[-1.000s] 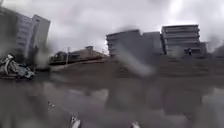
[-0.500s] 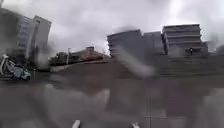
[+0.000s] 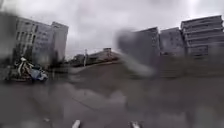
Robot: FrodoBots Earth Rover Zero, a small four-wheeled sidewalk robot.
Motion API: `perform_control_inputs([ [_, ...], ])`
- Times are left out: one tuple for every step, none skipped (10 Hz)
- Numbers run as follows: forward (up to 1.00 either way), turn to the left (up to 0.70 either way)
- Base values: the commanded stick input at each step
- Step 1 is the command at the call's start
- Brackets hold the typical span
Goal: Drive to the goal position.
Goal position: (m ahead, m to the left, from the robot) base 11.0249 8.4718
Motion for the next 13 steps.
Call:
perform_control_inputs([
  [0.70, 0.03],
  [0.70, 0.03],
  [0.70, 0.03],
  [0.70, 0.03],
  [0.70, 0.02],
  [0.70, 0.02],
  [0.70, 0.02],
  [0.70, 0.03],
  [0.70, 0.04],
  [0.70, 0.05],
  [0.70, 0.27],
  [0.70, 0.34],
  [0.70, 0.35],
])
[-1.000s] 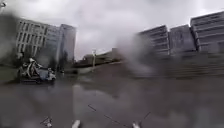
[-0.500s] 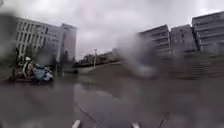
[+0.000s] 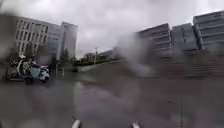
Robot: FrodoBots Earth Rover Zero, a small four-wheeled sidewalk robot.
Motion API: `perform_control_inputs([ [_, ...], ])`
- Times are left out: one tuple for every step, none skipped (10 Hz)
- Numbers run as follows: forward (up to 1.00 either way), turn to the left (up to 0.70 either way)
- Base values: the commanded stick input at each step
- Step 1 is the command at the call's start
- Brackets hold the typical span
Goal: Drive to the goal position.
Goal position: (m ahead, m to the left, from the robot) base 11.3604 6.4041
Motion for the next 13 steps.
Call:
perform_control_inputs([
  [0.70, 0.35],
  [0.70, 0.27],
  [0.70, 0.06],
  [0.70, 0.00],
  [0.70, 0.00],
  [0.70, 0.00],
  [0.70, 0.00],
  [0.70, 0.00],
  [0.70, 0.00],
  [0.70, 0.00],
  [0.70, 0.00],
  [0.70, 0.00],
  [0.70, 0.00],
])
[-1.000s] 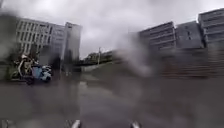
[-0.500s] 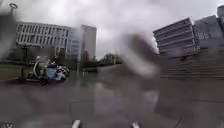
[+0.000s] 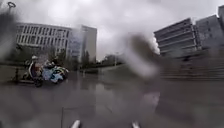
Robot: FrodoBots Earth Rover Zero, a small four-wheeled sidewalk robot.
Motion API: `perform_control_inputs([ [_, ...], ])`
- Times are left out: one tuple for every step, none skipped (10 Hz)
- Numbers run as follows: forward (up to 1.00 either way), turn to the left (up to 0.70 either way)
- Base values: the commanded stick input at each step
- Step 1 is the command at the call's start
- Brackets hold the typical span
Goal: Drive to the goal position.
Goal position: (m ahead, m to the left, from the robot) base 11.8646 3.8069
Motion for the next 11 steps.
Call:
perform_control_inputs([
  [0.70, 0.00],
  [0.70, 0.00],
  [0.70, 0.00],
  [0.70, 0.00],
  [0.70, 0.02],
  [0.70, 0.03],
  [0.70, 0.04],
  [0.70, 0.35],
  [0.70, 0.35],
  [0.70, 0.22],
  [0.70, 0.07],
])
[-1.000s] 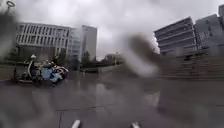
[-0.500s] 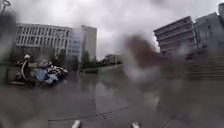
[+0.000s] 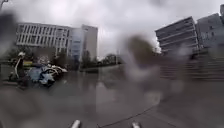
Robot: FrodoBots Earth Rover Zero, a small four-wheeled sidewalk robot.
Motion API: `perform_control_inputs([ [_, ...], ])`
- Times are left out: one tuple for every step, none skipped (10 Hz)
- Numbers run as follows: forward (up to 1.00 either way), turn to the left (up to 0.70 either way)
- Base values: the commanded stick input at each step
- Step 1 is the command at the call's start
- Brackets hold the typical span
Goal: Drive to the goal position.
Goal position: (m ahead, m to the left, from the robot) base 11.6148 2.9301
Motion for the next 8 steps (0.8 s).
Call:
perform_control_inputs([
  [0.70, 0.03],
  [0.70, 0.03],
  [0.70, 0.03],
  [0.70, 0.03],
  [0.70, 0.03],
  [0.70, 0.03],
  [0.70, 0.03],
  [0.70, 0.03],
])
